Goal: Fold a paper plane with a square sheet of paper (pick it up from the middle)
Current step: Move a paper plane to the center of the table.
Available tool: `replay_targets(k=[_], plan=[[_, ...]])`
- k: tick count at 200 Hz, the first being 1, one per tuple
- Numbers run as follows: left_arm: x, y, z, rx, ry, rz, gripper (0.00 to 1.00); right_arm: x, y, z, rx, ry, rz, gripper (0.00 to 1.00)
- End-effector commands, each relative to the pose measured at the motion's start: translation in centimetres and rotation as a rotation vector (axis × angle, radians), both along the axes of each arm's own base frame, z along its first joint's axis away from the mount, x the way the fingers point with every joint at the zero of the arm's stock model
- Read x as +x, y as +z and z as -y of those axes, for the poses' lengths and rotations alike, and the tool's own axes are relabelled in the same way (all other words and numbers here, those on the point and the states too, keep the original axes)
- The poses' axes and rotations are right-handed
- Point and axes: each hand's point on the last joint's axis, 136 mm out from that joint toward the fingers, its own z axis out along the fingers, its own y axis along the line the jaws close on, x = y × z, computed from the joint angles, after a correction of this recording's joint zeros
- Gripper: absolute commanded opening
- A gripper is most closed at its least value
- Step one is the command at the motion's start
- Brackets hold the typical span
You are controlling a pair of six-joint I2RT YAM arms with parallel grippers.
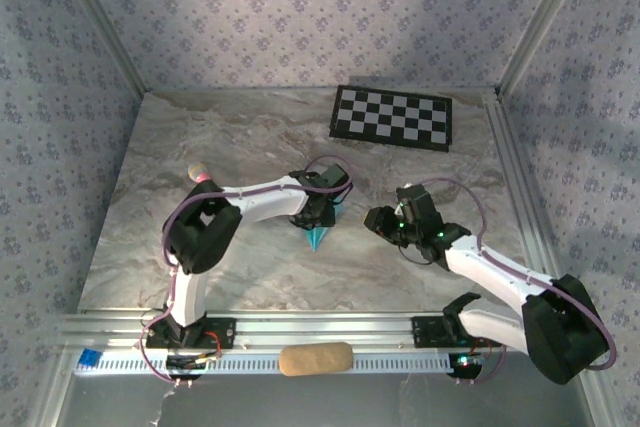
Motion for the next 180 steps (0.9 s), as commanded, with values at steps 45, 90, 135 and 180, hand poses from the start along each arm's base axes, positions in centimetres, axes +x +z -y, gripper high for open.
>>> replay_targets(k=[45,90,135,180], plan=[[-0.2,2.7,-0.1,-0.048,0.016,0.046,0.48,-0.5,-0.6,1.1,-0.037,-0.013,-0.013,0.35],[0.2,6.8,-1.1,-0.086,0.011,0.180,0.50,0.3,0.9,3.5,-0.152,-0.025,0.039,0.41],[2.1,13.5,-8.0,0.014,0.088,0.503,0.66,3.1,4.8,12.0,-0.522,-0.189,0.164,0.64],[4.0,13.7,-20.0,0.160,0.233,0.595,1.00,7.2,6.6,19.2,-0.995,-0.283,0.401,0.71]])
